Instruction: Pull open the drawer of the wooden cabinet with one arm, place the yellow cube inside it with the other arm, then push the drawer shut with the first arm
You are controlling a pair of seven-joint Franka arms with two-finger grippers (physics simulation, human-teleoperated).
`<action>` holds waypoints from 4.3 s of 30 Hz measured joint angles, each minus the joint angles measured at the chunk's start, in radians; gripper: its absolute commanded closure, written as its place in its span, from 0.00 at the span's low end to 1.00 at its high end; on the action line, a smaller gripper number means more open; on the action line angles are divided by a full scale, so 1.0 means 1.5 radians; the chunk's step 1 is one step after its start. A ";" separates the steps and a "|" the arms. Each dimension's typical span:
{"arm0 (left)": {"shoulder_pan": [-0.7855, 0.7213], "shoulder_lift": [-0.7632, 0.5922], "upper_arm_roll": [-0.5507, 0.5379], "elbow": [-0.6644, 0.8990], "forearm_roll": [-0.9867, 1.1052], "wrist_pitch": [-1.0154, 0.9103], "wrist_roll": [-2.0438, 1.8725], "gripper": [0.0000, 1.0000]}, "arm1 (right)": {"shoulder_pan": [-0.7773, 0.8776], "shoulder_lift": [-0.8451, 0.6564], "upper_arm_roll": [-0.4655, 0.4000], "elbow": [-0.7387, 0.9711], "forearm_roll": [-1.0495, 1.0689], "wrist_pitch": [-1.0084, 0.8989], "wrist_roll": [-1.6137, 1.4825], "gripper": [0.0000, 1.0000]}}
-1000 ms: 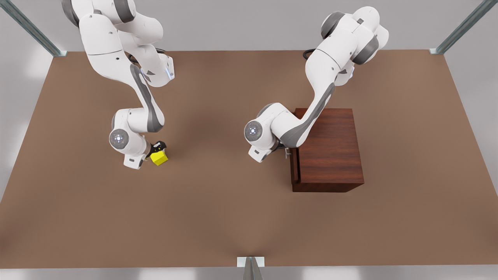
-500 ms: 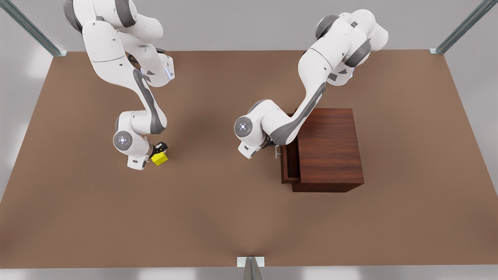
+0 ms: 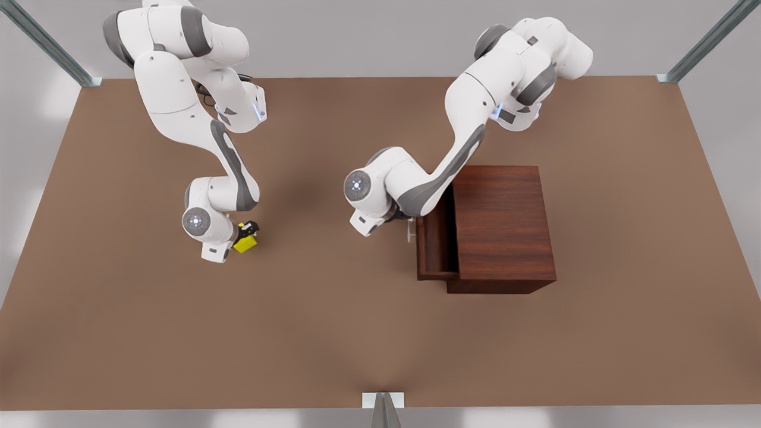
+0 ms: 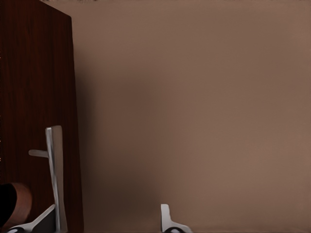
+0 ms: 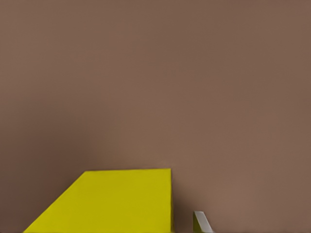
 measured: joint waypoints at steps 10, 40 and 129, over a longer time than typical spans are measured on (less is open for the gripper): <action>-0.011 0.007 0.000 0.021 0.000 0.000 -0.012 0.00 | 0.000 -0.032 0.006 0.078 0.012 -0.044 -0.023 0.51; 0.375 -0.380 0.085 -0.088 -0.170 -0.291 0.315 0.00 | 0.354 0.264 0.147 0.825 0.076 -0.285 -0.178 0.52; 0.335 -0.149 -0.203 -0.329 -0.003 0.227 -1.165 0.79 | -0.135 -0.114 0.036 0.574 -0.063 -0.703 0.306 0.00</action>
